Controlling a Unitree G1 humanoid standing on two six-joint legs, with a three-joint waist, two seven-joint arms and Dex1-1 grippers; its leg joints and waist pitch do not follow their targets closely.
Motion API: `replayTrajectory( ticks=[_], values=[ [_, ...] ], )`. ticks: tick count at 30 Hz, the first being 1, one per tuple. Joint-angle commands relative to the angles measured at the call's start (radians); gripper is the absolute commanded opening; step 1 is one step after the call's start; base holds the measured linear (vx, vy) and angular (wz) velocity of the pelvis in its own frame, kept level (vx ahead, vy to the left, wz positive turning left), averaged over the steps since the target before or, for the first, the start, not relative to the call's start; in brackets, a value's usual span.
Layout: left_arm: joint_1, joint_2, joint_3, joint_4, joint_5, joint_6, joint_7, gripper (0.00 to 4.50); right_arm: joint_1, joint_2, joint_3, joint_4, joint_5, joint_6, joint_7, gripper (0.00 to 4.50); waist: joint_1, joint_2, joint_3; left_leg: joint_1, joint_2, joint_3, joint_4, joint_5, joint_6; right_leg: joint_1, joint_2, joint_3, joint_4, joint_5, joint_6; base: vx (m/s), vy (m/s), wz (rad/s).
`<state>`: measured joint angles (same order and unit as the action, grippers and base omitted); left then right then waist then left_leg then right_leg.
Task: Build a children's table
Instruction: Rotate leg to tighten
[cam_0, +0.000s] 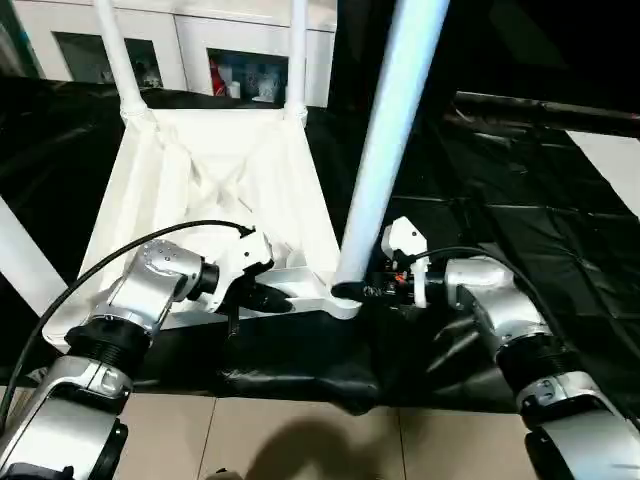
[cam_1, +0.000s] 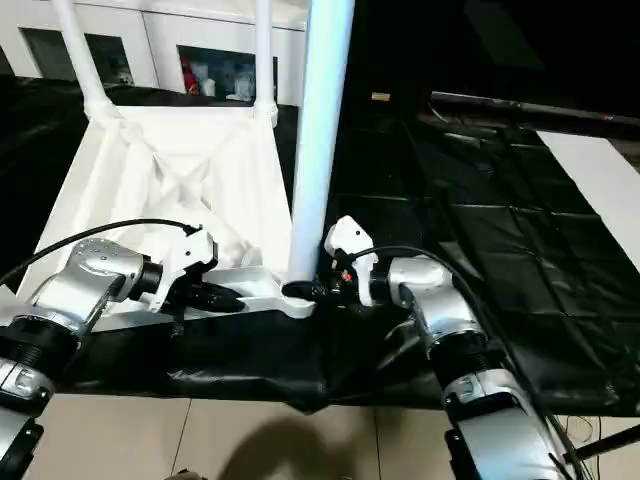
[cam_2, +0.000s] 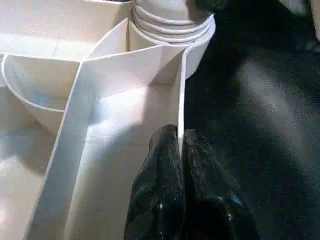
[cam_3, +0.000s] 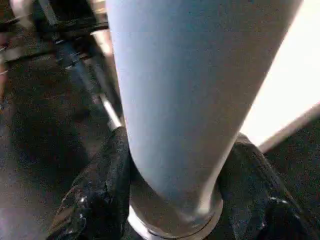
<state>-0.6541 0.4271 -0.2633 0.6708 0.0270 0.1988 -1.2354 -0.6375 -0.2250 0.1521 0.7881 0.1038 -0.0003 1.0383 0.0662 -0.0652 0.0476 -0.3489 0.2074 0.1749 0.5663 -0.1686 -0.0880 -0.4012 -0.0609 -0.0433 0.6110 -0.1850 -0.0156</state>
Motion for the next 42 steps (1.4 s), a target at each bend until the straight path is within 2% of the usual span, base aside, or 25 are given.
replayTrajectory(
  ticks=[1,2,4,6,7,8,9,10,12,14,17,19,22,23,25,27,28,29,30,31,32,35,38,39,42],
  values=[
    [-0.005,-0.056,0.021,0.067,0.005,0.027,0.116,0.00,-0.005,0.031,-0.012,0.095,-0.038,0.012,-0.155,2.07,-0.004,0.002,-0.046,0.010,0.020,-0.001,-0.062,-0.299,-0.006,0.032,-0.072,0.039,-0.092,-0.403,-0.165,0.000,0.000,0.00],
    [-0.009,-0.062,0.025,0.074,0.006,0.028,0.132,0.00,-0.008,0.036,-0.019,0.108,-0.039,0.012,-0.182,2.07,-0.008,0.003,-0.047,0.013,0.021,-0.002,-0.061,-0.308,-0.011,0.029,-0.074,0.040,-0.093,-0.424,-0.162,-0.050,0.000,0.01],
    [-0.048,-0.127,0.058,0.143,0.012,0.052,0.287,0.00,-0.036,0.084,-0.069,0.186,-0.034,0.040,-0.383,2.06,-0.017,0.003,-0.042,0.010,0.017,-0.005,-0.064,-0.334,-0.022,0.026,-0.069,0.036,-0.102,-0.496,-0.134,-0.054,0.002,0.00],
    [-0.096,-0.204,0.098,0.206,0.009,0.087,0.466,0.00,-0.072,0.139,-0.119,0.241,-0.017,0.079,-0.589,2.06,-0.022,0.003,-0.043,0.017,0.013,-0.011,-0.060,-0.369,-0.030,0.021,-0.071,0.030,-0.110,-0.581,-0.105,-0.058,0.008,-0.03],
    [-0.112,-0.230,0.111,0.226,0.007,0.098,0.527,0.00,-0.087,0.159,-0.138,0.258,-0.007,0.090,-0.655,2.06,-0.024,0.001,-0.043,0.014,0.011,-0.012,-0.059,-0.373,-0.029,0.021,-0.073,0.027,-0.116,-0.613,-0.084,-0.052,0.011,-0.04],
    [-0.112,-0.230,0.111,0.226,0.007,0.098,0.527,0.00,-0.087,0.160,-0.138,0.258,-0.007,0.090,-0.655,2.06,-0.028,-0.001,-0.043,0.015,0.011,-0.012,-0.058,-0.376,-0.027,0.019,-0.071,0.026,-0.118,-0.621,-0.079,0.000,0.000,0.00],
    [-0.131,-0.260,0.128,0.247,0.000,0.100,0.595,0.00,-0.106,0.182,-0.159,0.277,0.005,0.097,-0.729,2.05,-0.026,0.003,-0.046,0.019,0.010,-0.011,-0.056,-0.380,-0.019,0.015,-0.072,0.027,-0.122,-0.616,-0.071,0.000,0.000,0.00],
    [-0.144,-0.282,0.140,0.261,-0.007,0.097,0.637,0.00,-0.121,0.198,-0.169,0.288,0.009,0.098,-0.775,2.04,-0.026,0.000,-0.048,0.017,0.010,-0.011,-0.056,-0.373,-0.012,0.016,-0.069,0.026,-0.120,-0.590,-0.073,0.000,0.000,0.00],
    [-0.153,-0.296,0.147,0.270,-0.011,0.094,0.661,0.00,-0.129,0.208,-0.174,0.296,0.011,0.097,-0.801,2.03,-0.025,0.002,-0.050,0.010,0.011,-0.011,-0.059,-0.359,-0.001,0.020,-0.069,0.027,-0.117,-0.545,-0.082,0.000,0.000,0.00],
    [-0.168,-0.326,0.162,0.291,-0.021,0.068,0.699,0.00,-0.151,0.239,-0.186,0.311,0.020,0.088,-0.838,2.01,-0.023,0.002,-0.053,0.007,0.011,-0.007,-0.059,-0.341,0.006,0.020,-0.067,0.031,-0.112,-0.490,-0.093,0.000,0.000,0.00],
    [-0.176,-0.340,0.157,0.302,-0.016,0.059,0.694,0.00,-0.166,0.266,-0.185,0.322,0.023,0.071,-0.822,2.01,-0.020,-0.001,-0.056,-0.001,0.013,-0.004,-0.060,-0.292,0.019,0.030,-0.067,0.033,-0.097,-0.367,-0.129,0.000,0.000,0.00],
    [-0.181,-0.339,0.144,0.313,0.001,0.053,0.675,0.00,-0.175,0.276,-0.182,0.333,0.014,0.043,-0.792,2.01,-0.018,-0.006,-0.057,-0.003,0.012,-0.001,-0.058,-0.274,0.028,0.033,-0.068,0.034,-0.094,-0.330,-0.141,0.000,0.000,0.00],
    [-0.182,-0.335,0.139,0.316,0.008,0.053,0.666,0.00,-0.177,0.275,-0.182,0.333,0.011,0.027,-0.773,2.01,-0.014,-0.005,-0.055,-0.002,0.011,0.001,-0.057,-0.270,0.035,0.032,-0.070,0.036,-0.095,-0.350,-0.142,0.000,0.000,0.00],
    [-0.180,-0.326,0.129,0.314,0.017,0.053,0.647,0.00,-0.175,0.269,-0.183,0.319,0.016,0.002,-0.726,2.56,-0.014,-0.008,-0.055,-0.003,0.011,0.001,-0.057,-0.270,0.037,0.033,-0.070,0.035,-0.095,-0.354,-0.138,0.000,0.000,0.00],
    [-0.171,-0.301,0.105,0.298,0.031,0.061,0.584,0.00,-0.164,0.243,-0.181,0.277,0.032,-0.026,-0.622,2.69,-0.009,-0.009,-0.055,-0.005,0.012,0.002,-0.056,-0.260,0.052,0.036,-0.071,0.035,-0.096,-0.361,-0.131,0.000,0.000,0.00],
    [-0.152,-0.270,0.078,0.270,0.038,0.056,0.494,0.00,-0.144,0.198,-0.152,0.228,0.035,-0.010,-0.490,2.87,-0.013,-0.012,-0.052,-0.017,0.012,-0.004,-0.062,-0.256,0.054,0.044,-0.071,0.031,-0.096,-0.380,-0.119,0.000,0.000,0.00],
    [-0.132,-0.240,0.054,0.239,0.043,0.039,0.408,0.00,-0.120,0.150,-0.112,0.181,0.034,0.024,-0.348,2.87,-0.014,-0.014,-0.055,-0.019,0.015,-0.006,-0.061,-0.233,0.054,0.047,-0.072,0.031,-0.095,-0.367,-0.116,0.000,0.000,0.00],
    [-0.132,-0.240,0.054,0.239,0.043,0.039,0.408,0.00,-0.120,0.150,-0.112,0.181,0.034,0.024,-0.348,3.13,-0.015,-0.013,-0.055,-0.019,0.016,-0.008,-0.061,-0.233,0.058,0.050,-0.071,0.030,-0.093,-0.355,-0.120,0.000,0.000,0.00],
    [-0.105,-0.206,0.031,0.197,0.040,0.039,0.315,0.00,-0.083,0.091,-0.062,0.117,0.032,0.046,-0.206,3.17,-0.016,-0.012,-0.054,-0.017,0.018,-0.006,-0.059,-0.234,0.063,0.047,-0.072,0.032,-0.093,-0.339,-0.134,0.000,0.000,0.00],
    [-0.105,-0.206,0.031,0.197,0.040,0.039,0.315,0.00,-0.083,0.091,-0.062,0.117,0.032,0.046,-0.206,3.18,-0.018,-0.014,-0.055,-0.017,0.021,-0.004,-0.057,-0.217,0.071,0.046,-0.073,0.034,-0.087,-0.297,-0.154,0.000,0.000,0.00],
    [-0.097,-0.195,0.021,0.184,0.039,0.034,0.282,0.00,-0.072,0.073,-0.048,0.102,0.030,0.048,-0.167,3.18,-0.016,-0.012,-0.055,-0.009,0.023,-0.004,-0.057,-0.220,0.069,0.042,-0.073,0.034,-0.087,-0.292,-0.172,0.000,0.000,0.00],
    [-0.019,-0.109,-0.039,0.050,-0.017,0.018,0.005,0.00,-0.021,-0.028,0.012,0.010,0.033,0.085,0.017,3.56,-0.016,-0.009,-0.053,-0.012,0.026,-0.005,-0.059,-0.210,0.071,0.046,-0.073,0.034,-0.083,-0.263,-0.192,0.000,0.000,0.00],
    [-0.004,-0.086,-0.049,0.015,-0.029,0.027,-0.041,0.00,-0.016,-0.047,0.018,0.000,0.024,0.087,0.047,3.69,-0.023,-0.004,-0.060,-0.008,0.027,-0.002,-0.056,-0.181,0.061,0.045,-0.067,0.035,-0.068,-0.155,-0.230,0.000,0.000,0.00],
    [0.004,-0.064,-0.055,-0.008,-0.029,0.031,-0.063,0.00,-0.010,-0.063,0.030,-0.008,-0.004,0.063,0.072,3.90,-0.023,-0.003,-0.058,-0.004,0.026,0.000,-0.056,-0.177,0.059,0.044,-0.067,0.035,-0.067,-0.129,-0.247,0.000,0.000,0.00],
    [0.018,-0.032,-0.061,-0.042,-0.033,0.040,-0.099,0.00,0.002,-0.077,0.066,-0.026,-0.042,0.031,0.097,3.96,-0.019,-0.003,-0.059,-0.003,0.025,0.002,-0.054,-0.171,0.052,0.046,-0.069,0.036,-0.065,-0.119,-0.256,0.000,0.000,0.00]
  ],
)
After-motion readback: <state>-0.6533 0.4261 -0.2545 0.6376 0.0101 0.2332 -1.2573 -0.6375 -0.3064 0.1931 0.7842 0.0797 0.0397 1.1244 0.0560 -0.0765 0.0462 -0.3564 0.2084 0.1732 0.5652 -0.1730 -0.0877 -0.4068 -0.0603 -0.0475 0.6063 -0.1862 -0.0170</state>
